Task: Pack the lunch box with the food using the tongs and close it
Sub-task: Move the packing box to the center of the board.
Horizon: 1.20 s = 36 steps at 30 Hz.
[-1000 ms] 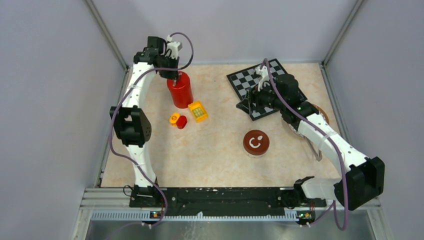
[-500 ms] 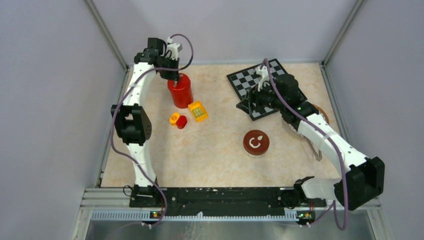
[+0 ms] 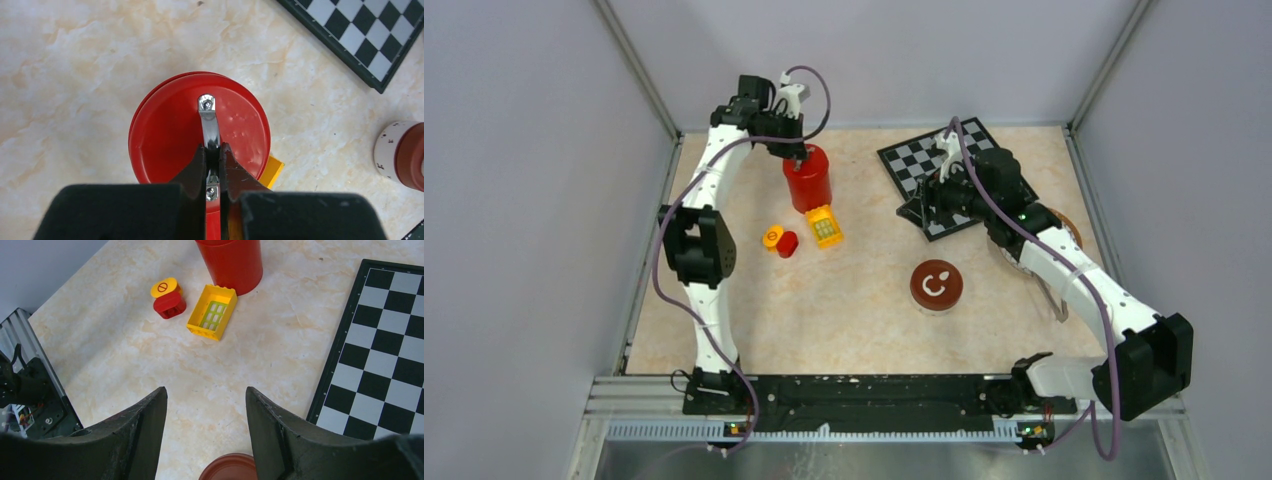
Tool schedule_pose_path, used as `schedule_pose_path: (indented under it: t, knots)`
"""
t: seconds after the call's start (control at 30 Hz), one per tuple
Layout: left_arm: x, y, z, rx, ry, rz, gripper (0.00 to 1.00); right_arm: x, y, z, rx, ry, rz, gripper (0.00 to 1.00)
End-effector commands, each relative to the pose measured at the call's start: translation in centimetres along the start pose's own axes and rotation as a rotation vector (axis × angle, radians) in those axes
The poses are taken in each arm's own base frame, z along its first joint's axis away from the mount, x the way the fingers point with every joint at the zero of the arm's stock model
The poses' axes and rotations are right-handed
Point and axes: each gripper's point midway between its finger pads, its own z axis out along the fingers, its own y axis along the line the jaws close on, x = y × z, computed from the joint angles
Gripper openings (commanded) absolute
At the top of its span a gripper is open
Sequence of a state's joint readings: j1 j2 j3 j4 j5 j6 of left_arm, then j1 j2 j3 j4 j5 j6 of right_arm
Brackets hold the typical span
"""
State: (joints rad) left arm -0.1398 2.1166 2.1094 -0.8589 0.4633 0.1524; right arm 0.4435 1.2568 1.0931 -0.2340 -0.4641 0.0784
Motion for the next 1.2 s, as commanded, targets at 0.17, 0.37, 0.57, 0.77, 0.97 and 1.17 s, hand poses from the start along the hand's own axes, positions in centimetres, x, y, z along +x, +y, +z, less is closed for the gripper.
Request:
schedule_pose_path:
  t: [0.17, 0.37, 0.57, 0.77, 0.97, 1.17]
  knots:
    - [-0.6, -7.9, 3.3, 0.189, 0.023, 0.083, 0.05, -1.9, -0.7, -1.0, 0.028, -0.043, -0.017, 0.57]
    - [0.1, -13.1, 4.2, 0.300, 0.062, 0.133, 0.05, -2.6, -2.2, -2.2, 0.065, -0.063, 0.026, 0.56]
    - [1.5, -16.5, 3.5, 0.350, 0.105, 0.176, 0.05, -4.3, -5.7, -5.5, 0.150, -0.140, 0.115, 0.52]
    - [4.4, -19.0, 2.6, 0.372, 0.180, 0.231, 0.04, -5.2, -8.3, -7.8, 0.227, -0.190, 0.160, 0.52]
    - [7.2, -20.2, 0.7, 0.378, 0.238, 0.248, 0.04, -4.7, -9.4, -8.0, 0.227, -0.180, 0.205, 0.52]
    - [10.1, -21.4, -1.5, 0.404, 0.297, 0.264, 0.04, -3.9, -9.2, -7.2, 0.184, -0.150, 0.226, 0.51]
